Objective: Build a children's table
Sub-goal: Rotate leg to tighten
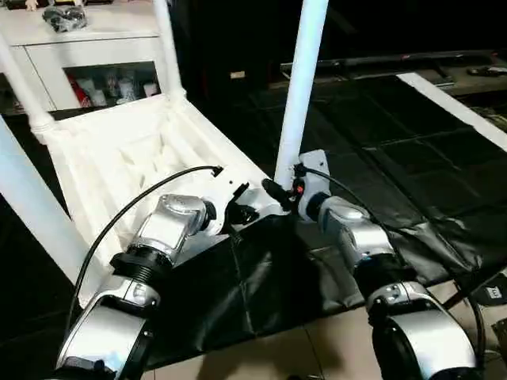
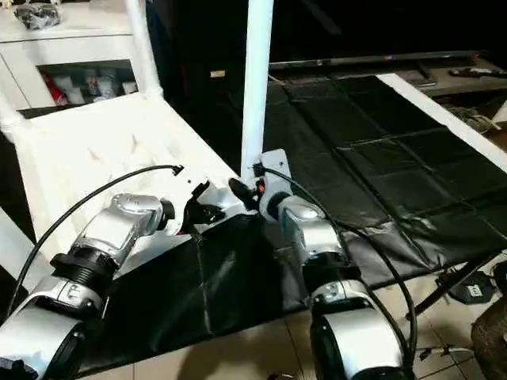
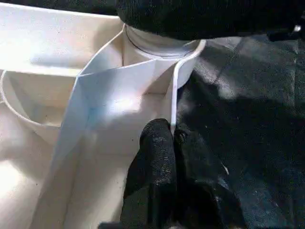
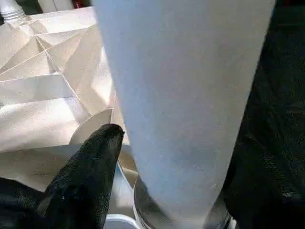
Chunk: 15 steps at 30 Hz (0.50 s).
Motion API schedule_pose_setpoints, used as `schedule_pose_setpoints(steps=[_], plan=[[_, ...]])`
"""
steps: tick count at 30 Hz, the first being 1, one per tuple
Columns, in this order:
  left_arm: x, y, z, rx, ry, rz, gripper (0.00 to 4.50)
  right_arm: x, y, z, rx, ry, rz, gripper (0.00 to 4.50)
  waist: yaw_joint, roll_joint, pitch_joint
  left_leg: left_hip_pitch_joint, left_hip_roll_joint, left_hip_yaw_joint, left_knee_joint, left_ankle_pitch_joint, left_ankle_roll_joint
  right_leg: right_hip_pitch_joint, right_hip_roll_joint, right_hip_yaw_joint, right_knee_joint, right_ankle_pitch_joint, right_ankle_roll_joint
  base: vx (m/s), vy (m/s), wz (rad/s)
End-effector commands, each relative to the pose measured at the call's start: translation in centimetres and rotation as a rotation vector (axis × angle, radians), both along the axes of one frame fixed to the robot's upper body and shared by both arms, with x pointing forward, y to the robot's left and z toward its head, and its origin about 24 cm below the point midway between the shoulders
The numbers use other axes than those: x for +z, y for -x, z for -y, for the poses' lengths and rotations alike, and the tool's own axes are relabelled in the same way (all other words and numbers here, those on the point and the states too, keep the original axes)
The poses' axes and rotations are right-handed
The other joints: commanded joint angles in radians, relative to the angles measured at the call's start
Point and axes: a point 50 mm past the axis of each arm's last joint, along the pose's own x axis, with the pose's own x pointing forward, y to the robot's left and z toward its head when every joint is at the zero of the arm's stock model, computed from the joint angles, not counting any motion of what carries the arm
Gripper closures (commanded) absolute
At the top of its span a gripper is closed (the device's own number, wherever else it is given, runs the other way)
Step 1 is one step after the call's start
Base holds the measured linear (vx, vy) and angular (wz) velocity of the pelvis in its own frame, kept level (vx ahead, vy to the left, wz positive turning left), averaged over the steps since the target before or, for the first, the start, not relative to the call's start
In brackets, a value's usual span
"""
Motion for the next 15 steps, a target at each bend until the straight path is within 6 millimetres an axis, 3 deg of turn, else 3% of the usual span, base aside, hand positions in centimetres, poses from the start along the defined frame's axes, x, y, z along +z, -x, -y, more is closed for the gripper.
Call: schedule_pose_setpoints(steps=[1, 3, 7, 8, 9, 15], plan=[[1.5, -0.5, -0.1, 0.0, 0.042, 0.065, 4.5, -1.3, 1.1, -1.1, 0.114, 0.034, -0.078, 0.94, 0.012, 0.004, -0.071, -0.008, -0.004, 0.017, -0.065, -0.204, 0.045, 0.063, -0.047, 0.045, -0.055, -0.306, -0.186, 0.0, 0.0, 0.0], [1.6, -0.5, -0.3, 0.001, 0.04, 0.068, 4.5, -1.4, 1.1, -0.5, 0.098, 0.069, -0.097, 0.71, 0.014, 0.002, -0.072, -0.012, -0.004, 0.018, -0.063, -0.167, 0.052, 0.065, -0.044, 0.047, -0.046, -0.259, -0.199, 0.0, 0.0, 0.0], [1.7, -0.3, -1.5, -0.04, 0.026, 0.095, 4.5, -0.1, 1.5, 1.4, 0.192, -0.012, 0.01, 0.44, 0.021, 0.003, -0.071, -0.013, -0.005, 0.021, -0.06, -0.188, 0.061, 0.066, -0.046, 0.046, -0.053, -0.29, -0.179, 0.0, 0.0, 0.0], [1.8, -0.3, -1.6, -0.049, 0.026, 0.098, 4.5, -0.1, 1.6, 1.6, 0.196, -0.007, 0.024, 0.44, 0.022, 0.009, -0.071, -0.012, -0.005, 0.02, -0.061, -0.188, 0.057, 0.065, -0.046, 0.046, -0.052, -0.291, -0.18, 0.0, 0.0, 0.0], [1.7, -0.2, -1.7, -0.052, 0.023, 0.096, 4.5, 0.0, 1.6, 1.9, 0.192, -0.003, 0.039, 0.27, 0.02, 0.005, -0.071, -0.012, -0.005, 0.021, -0.062, -0.192, 0.055, 0.064, -0.044, 0.045, -0.053, -0.295, -0.182, 0.0, 0.0, 0.0], [1.6, 0.2, -2.7, -0.08, 0.011, 0.092, 4.5, -0.2, 3.0, 3.9, 0.282, 0.002, 0.006, 0.27, 0.028, 0.013, -0.07, -0.008, -0.002, 0.019, -0.063, -0.2, 0.051, 0.063, -0.042, 0.045, -0.053, -0.287, -0.189, 0.0, 0.0, 0.0]])
